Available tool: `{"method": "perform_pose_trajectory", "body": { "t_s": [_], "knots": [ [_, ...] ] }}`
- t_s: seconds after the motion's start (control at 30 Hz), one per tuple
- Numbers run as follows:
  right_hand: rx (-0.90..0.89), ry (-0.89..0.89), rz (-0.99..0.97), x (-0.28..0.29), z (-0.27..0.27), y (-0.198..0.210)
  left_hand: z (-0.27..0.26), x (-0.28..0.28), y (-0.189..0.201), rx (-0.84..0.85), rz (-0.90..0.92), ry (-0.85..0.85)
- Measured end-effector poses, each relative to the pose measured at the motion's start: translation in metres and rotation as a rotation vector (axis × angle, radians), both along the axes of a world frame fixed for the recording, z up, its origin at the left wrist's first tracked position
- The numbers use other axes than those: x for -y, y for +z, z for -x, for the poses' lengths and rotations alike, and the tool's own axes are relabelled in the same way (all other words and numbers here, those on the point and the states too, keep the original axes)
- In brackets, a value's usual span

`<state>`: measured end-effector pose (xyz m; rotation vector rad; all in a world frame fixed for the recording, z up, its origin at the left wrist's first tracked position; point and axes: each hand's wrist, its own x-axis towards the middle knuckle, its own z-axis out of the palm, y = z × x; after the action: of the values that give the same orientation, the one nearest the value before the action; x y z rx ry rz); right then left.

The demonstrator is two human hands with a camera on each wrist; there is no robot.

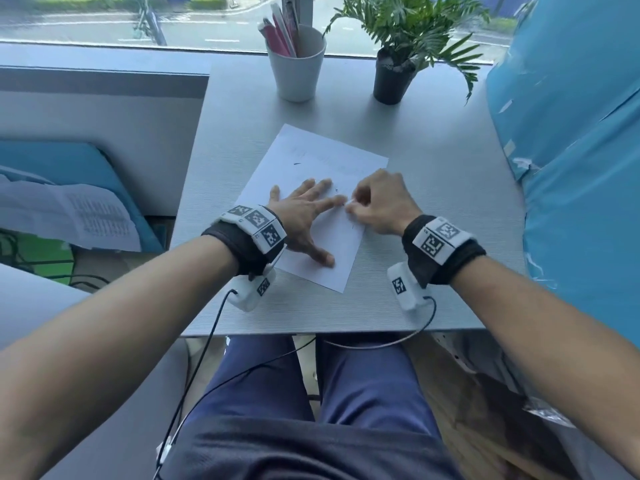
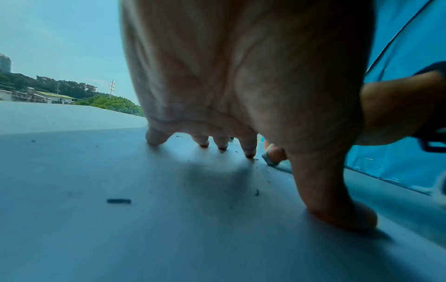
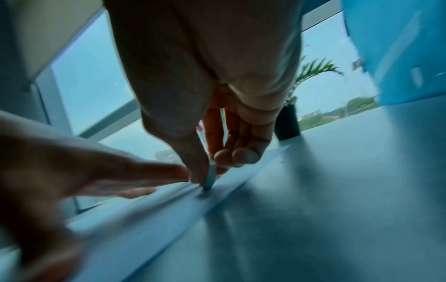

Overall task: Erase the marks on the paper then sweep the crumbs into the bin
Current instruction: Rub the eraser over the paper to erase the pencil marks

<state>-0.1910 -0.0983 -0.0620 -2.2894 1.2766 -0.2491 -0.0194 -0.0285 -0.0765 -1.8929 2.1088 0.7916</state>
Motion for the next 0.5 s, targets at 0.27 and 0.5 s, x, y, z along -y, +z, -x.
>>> {"method": "perform_pose_trajectory", "body": {
  "t_s": [0.27,0.5],
  "knots": [
    [-0.001,0.012,0.001,-0.001,0.0,-0.001,0.0,0.001,-0.002,-0.001,-0.001,-0.003],
    [-0.06,0.08,0.025,0.023,0.003,0.01,-0.003,-0.002,-0.001,0.006,-0.011,-0.039]
  ]
}}
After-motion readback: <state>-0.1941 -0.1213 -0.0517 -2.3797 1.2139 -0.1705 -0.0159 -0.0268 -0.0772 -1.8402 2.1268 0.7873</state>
